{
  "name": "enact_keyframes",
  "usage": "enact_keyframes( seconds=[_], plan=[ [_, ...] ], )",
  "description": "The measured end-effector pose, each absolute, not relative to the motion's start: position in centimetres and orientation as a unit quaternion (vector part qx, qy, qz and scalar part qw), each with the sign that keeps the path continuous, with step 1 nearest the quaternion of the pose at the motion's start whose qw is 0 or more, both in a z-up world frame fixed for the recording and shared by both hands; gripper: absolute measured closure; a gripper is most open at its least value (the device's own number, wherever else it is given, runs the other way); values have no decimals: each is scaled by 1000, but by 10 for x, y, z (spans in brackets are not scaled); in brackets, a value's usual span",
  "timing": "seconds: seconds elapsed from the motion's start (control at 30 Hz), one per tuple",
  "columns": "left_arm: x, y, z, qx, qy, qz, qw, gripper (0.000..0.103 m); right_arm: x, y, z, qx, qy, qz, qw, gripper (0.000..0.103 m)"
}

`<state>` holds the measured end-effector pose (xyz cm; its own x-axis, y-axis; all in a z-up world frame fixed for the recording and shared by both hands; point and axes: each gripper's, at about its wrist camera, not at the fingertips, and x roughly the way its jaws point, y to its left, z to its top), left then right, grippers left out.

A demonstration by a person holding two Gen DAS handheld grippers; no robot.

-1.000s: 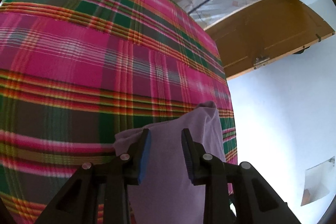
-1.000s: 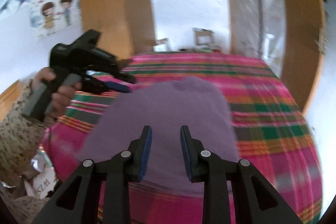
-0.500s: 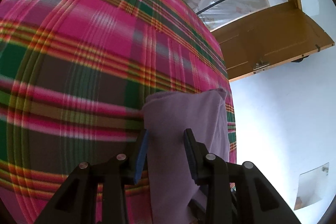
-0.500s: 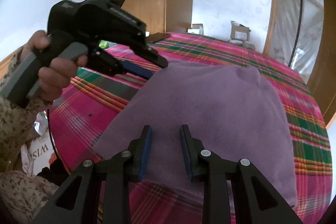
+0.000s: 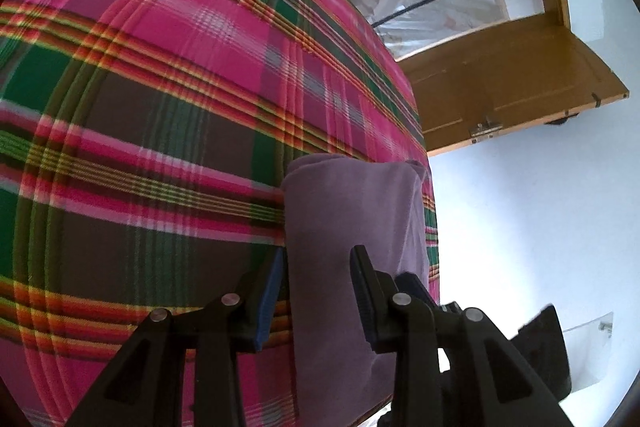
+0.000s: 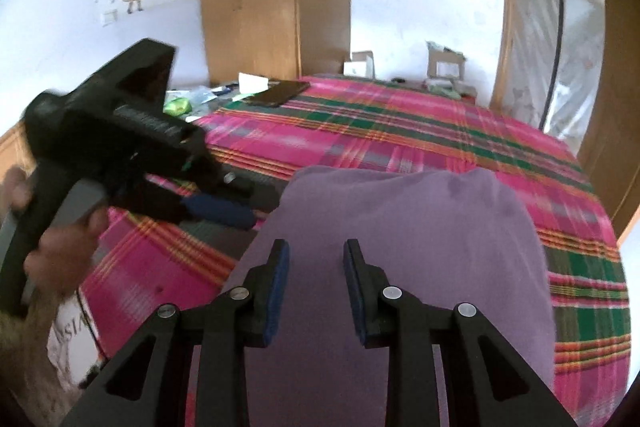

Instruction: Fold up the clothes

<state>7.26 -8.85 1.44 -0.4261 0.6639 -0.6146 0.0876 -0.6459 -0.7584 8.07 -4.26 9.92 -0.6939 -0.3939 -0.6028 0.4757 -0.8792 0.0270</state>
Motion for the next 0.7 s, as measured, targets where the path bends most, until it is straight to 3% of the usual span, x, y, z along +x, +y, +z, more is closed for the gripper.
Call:
enact_keyframes(
  seconds=[0.23,0.7],
  plan=[
    [73,-95,9,-503,-382,751,192,67,49,-59,88,369,50,-900,228,74],
    [75,-94,2,-512,-382,744,196,66,53,-70,77,362,78,-905,210,71]
  ],
)
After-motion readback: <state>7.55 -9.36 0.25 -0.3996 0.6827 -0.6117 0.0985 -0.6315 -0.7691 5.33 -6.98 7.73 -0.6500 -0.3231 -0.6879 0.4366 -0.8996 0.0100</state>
